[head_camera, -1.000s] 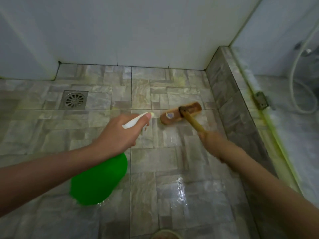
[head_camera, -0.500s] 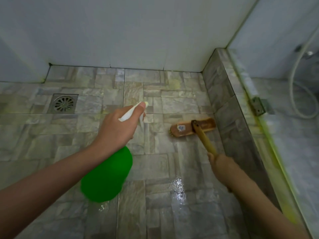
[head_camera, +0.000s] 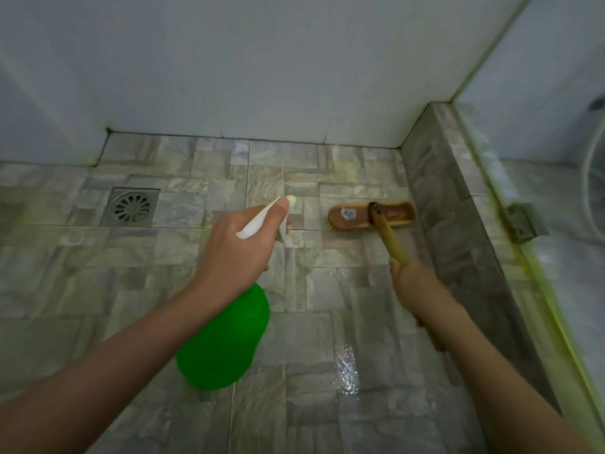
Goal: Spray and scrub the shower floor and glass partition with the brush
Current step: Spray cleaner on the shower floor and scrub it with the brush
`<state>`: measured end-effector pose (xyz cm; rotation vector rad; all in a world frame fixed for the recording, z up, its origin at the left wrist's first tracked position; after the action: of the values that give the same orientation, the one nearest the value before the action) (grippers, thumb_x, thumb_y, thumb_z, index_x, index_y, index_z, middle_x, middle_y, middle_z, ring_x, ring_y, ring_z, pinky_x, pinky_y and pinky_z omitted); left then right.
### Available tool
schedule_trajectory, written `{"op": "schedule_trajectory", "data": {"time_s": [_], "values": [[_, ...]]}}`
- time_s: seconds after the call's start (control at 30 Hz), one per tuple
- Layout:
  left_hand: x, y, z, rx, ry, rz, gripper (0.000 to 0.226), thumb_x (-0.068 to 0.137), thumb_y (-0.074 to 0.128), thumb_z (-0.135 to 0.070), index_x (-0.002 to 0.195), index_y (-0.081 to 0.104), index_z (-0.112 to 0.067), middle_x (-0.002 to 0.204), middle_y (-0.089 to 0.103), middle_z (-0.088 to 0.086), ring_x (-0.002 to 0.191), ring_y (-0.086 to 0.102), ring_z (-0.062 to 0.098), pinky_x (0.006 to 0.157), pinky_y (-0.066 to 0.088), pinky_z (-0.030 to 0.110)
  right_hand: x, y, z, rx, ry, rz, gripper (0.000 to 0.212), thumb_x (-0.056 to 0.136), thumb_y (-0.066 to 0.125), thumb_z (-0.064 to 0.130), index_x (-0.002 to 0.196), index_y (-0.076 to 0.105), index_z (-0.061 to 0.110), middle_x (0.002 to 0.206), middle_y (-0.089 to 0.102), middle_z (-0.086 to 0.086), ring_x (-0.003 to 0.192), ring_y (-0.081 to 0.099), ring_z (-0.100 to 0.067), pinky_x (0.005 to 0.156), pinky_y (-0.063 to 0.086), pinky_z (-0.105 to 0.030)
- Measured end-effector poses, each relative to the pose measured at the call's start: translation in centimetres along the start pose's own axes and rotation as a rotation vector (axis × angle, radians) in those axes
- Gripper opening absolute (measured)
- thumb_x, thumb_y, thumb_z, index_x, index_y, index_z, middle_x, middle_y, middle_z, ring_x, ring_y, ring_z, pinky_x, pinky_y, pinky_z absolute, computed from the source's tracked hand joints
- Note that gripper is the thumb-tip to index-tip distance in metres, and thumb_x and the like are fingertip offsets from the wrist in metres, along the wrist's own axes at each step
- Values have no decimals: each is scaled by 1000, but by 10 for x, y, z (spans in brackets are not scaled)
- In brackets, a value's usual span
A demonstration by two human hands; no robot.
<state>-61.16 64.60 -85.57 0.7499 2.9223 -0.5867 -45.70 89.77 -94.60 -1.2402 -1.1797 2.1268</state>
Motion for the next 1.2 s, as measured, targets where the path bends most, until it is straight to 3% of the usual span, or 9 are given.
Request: {"op": "schedule_trajectory", "data": {"time_s": [0.13,0.23,0.33,0.47,0.63,0.77,0.87,1.07,1.2], "values": [[6,-1,5,9,13,10,88,76,42,-78,95,68,3,98,71,25,85,71,34,59,56,52,67,-38,63,-51,-19,14,43,105,24,23,106,56,-5,93,62,-24,69,60,-32,57,49,-33],[9,0,9,27,10,1,84,77,43,-77,91,69,2,98,70,27,86,71,36,59,56,53,93,-65,94,117,-30,-2,37,103,23,11,126,47,-6,99,60,-26,77,60,-37,63,49,-38],[12,4,12,41,1,32,74,75,42,-78,83,67,-9,100,69,27,87,71,35,59,57,51,79,-48,91,36,-80,-61,40,103,26,20,125,49,-4,83,55,-17,80,56,-34,69,47,-40],[21,-4,19,6,-47,-12,88,75,45,-77,97,68,4,102,70,26,90,71,33,55,59,42,36,2,62,10,-44,-13,51,102,25,45,101,56,4,83,57,-12,67,59,-30,51,48,-32],[26,-10,23,-3,-55,-32,51,97,53,-55,102,74,-9,100,73,21,90,72,32,51,56,32,88,-36,106,70,-33,-3,57,102,24,45,110,54,-2,71,52,-14,53,52,-27,44,41,-30],[26,-13,20,46,-43,-37,49,99,51,-53,93,76,-11,96,74,19,85,71,28,55,57,39,77,-28,108,85,-4,79,50,103,25,38,108,52,-3,70,54,-17,51,52,-27,43,39,-28],[28,-24,28,34,-88,-66,41,98,52,-54,86,77,-24,94,77,5,86,72,19,53,58,31,25,13,95,-33,-53,96,45,104,25,35,103,55,1,79,56,-12,61,55,-27,45,41,-30],[28,-37,40,48,-114,-78,46,97,50,-56,85,78,-22,100,75,14,93,72,23,52,58,29,56,1,156,86,-122,74,46,103,24,38,112,51,3,76,54,-14,55,52,-27,45,42,-31],[28,-46,34,58,-125,-68,49,98,48,-56,80,77,-21,94,77,7,89,73,22,54,60,33,36,8,149,75,-101,113,42,102,25,30,115,53,2,84,58,-16,61,56,-29,48,45,-32]]}}
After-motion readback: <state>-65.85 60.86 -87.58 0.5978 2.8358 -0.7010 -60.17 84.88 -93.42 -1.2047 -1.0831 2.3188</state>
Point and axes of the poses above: each hand's wrist, its own x-axis towards the middle knuckle, its own y-axis out of the palm, z = x × y, the point moved 6 cm from there along x, towards the middle knuckle
